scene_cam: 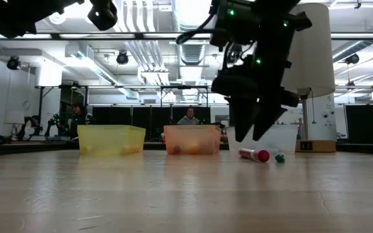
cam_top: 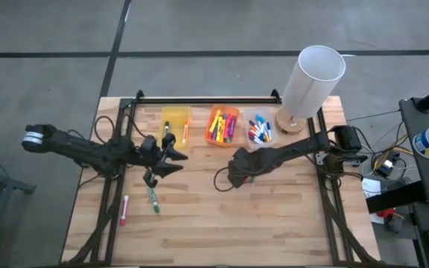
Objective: Pick & Place Markers
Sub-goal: Put the red expo dry erase marker into the yellow bin
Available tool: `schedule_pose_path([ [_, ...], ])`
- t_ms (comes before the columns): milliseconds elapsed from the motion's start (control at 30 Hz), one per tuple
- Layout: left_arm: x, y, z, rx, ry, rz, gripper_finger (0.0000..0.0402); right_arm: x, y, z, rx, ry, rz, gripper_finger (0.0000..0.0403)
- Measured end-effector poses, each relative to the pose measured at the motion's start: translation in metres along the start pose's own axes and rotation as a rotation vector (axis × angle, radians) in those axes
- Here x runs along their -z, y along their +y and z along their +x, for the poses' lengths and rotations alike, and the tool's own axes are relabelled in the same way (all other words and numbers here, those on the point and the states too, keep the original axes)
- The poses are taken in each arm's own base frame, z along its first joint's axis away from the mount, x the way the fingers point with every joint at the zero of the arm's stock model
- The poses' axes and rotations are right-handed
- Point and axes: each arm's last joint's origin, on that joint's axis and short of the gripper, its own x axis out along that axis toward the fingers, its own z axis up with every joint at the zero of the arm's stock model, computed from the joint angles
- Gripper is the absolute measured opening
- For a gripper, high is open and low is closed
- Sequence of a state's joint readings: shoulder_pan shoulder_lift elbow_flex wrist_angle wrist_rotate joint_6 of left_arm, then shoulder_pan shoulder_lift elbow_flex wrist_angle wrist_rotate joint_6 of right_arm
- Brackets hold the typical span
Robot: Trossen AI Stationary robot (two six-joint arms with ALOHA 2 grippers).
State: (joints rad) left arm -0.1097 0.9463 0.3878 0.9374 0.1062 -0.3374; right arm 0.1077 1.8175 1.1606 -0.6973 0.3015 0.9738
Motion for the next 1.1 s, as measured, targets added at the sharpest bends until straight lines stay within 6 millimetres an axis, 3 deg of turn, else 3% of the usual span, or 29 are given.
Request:
schedule_pose_path([
  [600,0.003,0.001,0.001,-0.006,0.017,0.005,0.0168,0.019,-0.011,0.026,-0.060,0.024,0.015,0.0196],
  [767,0.003,0.001,0.001,-0.005,0.017,0.008,0.0168,0.022,-0.013,0.029,-0.077,0.015,-0.014,0.0156],
  [1033,0.006,0.002,0.001,-0.014,0.042,0.011,0.0167,0.017,-0.006,0.026,-0.120,0.000,-0.070,0.0056],
  [1100,0.006,0.002,0.001,-0.016,0.049,0.010,0.0167,0.014,-0.002,0.023,-0.141,-0.010,-0.087,0.0052],
])
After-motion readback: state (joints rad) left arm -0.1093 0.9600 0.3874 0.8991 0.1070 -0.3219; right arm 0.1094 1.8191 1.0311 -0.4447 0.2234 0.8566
